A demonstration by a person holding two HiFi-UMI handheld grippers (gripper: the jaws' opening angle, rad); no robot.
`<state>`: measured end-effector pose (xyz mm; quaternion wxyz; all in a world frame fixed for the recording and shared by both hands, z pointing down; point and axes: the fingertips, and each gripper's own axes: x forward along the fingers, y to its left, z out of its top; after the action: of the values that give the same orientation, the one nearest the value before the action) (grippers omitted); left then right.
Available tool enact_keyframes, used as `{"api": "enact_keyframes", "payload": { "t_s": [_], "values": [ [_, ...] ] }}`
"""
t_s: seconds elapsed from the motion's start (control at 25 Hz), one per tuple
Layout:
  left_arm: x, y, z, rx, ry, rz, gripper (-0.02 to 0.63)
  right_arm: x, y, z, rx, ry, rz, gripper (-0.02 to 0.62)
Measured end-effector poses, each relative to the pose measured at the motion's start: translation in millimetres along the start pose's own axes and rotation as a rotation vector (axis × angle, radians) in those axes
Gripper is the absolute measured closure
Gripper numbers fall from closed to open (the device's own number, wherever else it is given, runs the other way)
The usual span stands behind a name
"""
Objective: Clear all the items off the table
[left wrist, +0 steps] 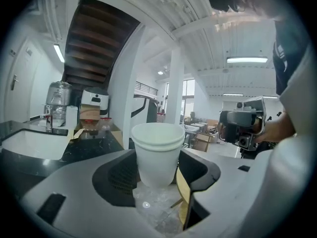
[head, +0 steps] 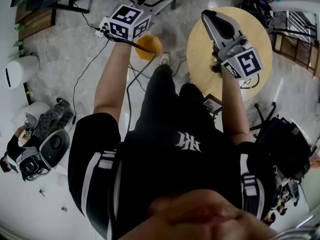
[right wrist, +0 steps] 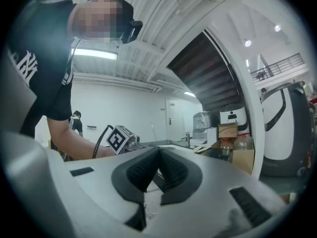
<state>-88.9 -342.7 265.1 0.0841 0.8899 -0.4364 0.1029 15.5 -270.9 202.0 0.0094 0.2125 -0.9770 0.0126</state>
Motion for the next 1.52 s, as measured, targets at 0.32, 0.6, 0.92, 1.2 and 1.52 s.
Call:
{"api": "enact_keyframes", "payload": {
  "t_s": [0.32,0.6,0.92,1.2,1.52],
  "values": [
    [23,67,-5,0.019,0.010,0.003,0.328,54,-28,-14,0.016,0.024,-0.030,0.592],
    [49,110,-10,0.031,0.012,-0.005,0.328,101,-56,-25,0.014,0.035,-0.042,0.592],
    [88,147,-21,0.043,0.020,-0.018,0.328,139,-88,-53,0.047,0.063,-0.047,0.592],
    [116,171,-40,0.053,0.034,-0.001,0.328,138,-104,-70,0.072,0.095,-0.063,0.592],
    [125,181,-55,0.100,0.068,0.037,0.325,124,-111,-83,0.099,0.123,-0.088,0.592]
  ]
}}
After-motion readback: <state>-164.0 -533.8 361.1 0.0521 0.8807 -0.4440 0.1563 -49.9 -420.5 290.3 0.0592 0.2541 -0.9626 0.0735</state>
